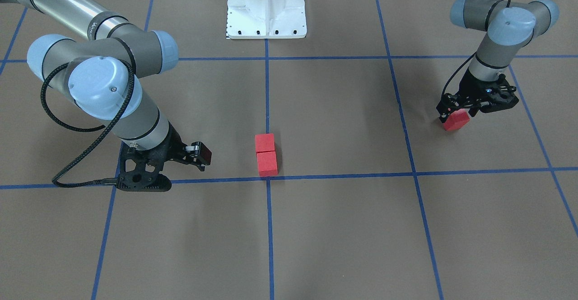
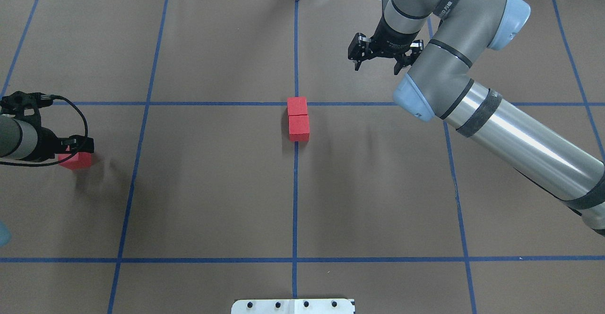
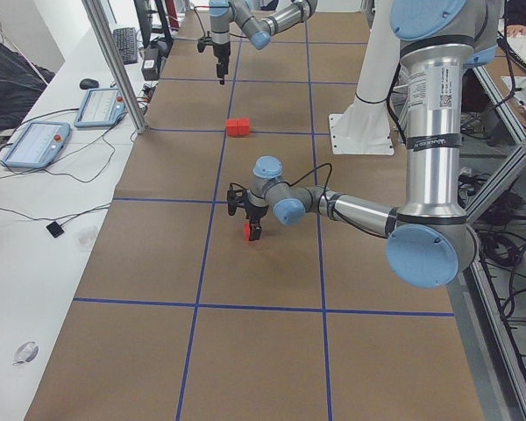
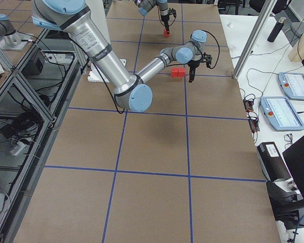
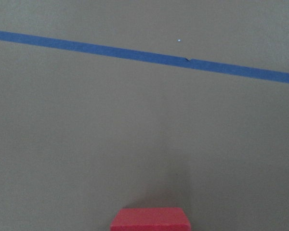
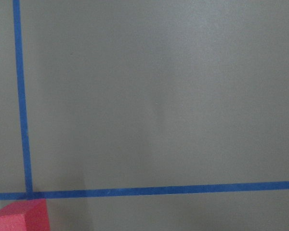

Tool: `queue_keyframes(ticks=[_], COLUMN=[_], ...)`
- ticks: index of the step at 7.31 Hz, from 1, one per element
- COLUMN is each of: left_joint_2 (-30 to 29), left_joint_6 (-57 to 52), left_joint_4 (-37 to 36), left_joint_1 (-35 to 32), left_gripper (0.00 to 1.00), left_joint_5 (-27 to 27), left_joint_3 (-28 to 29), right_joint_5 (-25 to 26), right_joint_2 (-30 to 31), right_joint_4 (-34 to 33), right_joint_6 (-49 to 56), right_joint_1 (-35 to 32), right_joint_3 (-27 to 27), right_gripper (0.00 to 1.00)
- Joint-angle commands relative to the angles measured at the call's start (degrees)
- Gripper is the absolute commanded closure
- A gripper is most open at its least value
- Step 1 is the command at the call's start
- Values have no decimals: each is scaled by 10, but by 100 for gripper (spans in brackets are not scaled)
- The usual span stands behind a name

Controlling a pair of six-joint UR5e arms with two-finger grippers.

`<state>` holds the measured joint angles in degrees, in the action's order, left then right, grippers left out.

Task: Form red blocks into L shape at center
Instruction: 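Lower the left gripper onto the remaining red cube and grasp it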

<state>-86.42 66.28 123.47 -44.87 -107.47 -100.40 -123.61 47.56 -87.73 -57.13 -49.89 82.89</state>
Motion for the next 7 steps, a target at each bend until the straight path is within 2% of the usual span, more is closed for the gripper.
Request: queue_keyframes(ticks=[1, 2, 3, 5, 6, 7], left_joint_2=[1, -1, -6, -6, -2, -8], left_joint_6=[-1, -1, -2, -3, -4, -3], left_joint_4=[1, 1, 2, 2, -5, -15], left_joint_1=[0, 0, 0, -1, -7, -21], left_gripper=[9, 24, 31, 71, 95, 100], left_joint_5=[-1, -1, -1, -1, -3, -18], left_joint_3=[3, -1, 1, -4, -28, -40], right_joint_5=[0, 0, 0, 4, 7, 8], right_joint_2=[-1, 0, 1, 3, 3, 3], right_joint_4=[0, 0, 0, 0, 0, 0], right_joint_6=[0, 0, 0, 0, 0, 1], right_joint_1=[1, 1, 2, 3, 3, 3], right_joint_3=[-1, -1, -1, -1, -2, -2], right_gripper=[1, 1, 1, 1, 1, 1])
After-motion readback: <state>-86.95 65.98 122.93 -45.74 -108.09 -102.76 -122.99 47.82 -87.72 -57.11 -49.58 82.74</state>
